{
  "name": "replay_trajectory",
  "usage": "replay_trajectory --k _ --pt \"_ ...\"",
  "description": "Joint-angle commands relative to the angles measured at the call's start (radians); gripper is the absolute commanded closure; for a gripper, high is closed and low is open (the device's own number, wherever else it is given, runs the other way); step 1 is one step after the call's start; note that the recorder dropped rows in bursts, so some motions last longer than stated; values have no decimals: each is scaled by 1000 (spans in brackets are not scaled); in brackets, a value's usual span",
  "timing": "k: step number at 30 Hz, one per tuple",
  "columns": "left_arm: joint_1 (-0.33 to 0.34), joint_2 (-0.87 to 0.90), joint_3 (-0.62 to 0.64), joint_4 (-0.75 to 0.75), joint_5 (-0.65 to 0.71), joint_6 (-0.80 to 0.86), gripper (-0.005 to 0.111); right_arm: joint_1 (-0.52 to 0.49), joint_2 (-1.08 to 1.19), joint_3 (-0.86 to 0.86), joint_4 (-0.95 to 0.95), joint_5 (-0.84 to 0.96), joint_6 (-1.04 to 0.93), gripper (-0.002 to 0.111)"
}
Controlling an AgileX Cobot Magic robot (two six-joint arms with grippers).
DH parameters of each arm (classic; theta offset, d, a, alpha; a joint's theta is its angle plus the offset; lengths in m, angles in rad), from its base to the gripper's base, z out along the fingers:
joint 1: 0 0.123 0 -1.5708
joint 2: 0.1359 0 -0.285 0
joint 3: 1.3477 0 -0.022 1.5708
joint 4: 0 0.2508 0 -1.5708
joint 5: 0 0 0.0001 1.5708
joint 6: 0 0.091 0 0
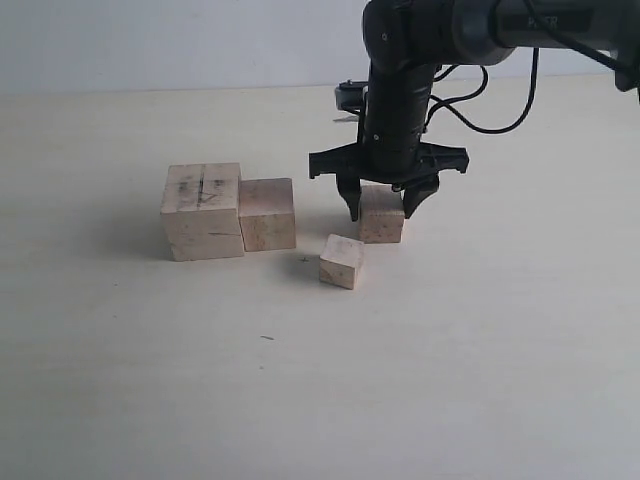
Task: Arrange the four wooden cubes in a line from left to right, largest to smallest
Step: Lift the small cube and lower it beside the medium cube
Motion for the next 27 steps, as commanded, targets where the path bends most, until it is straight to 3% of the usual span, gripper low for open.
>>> replay_trajectory --k 1,4,5,10,17,27 --pt "-5 -6 2 2 -11 0 107 0 -17 0 -2 -11 -10 76" --pt "-5 -6 2 2 -11 0 107 0 -36 -3 -4 -11 -131 105" --pt "-5 -6 2 2 -11 0 107 0 -43 -12 -3 -11 -215 108" --pt "-5 -6 2 2 -11 0 107 0 -51 -87 -1 7 -823 108" --pt "-5 -6 2 2 -11 0 107 0 -27 -90 8 -69 -1055 108" --pt "-5 -6 2 2 -11 0 107 0 38 -90 209 -39 -1437 108"
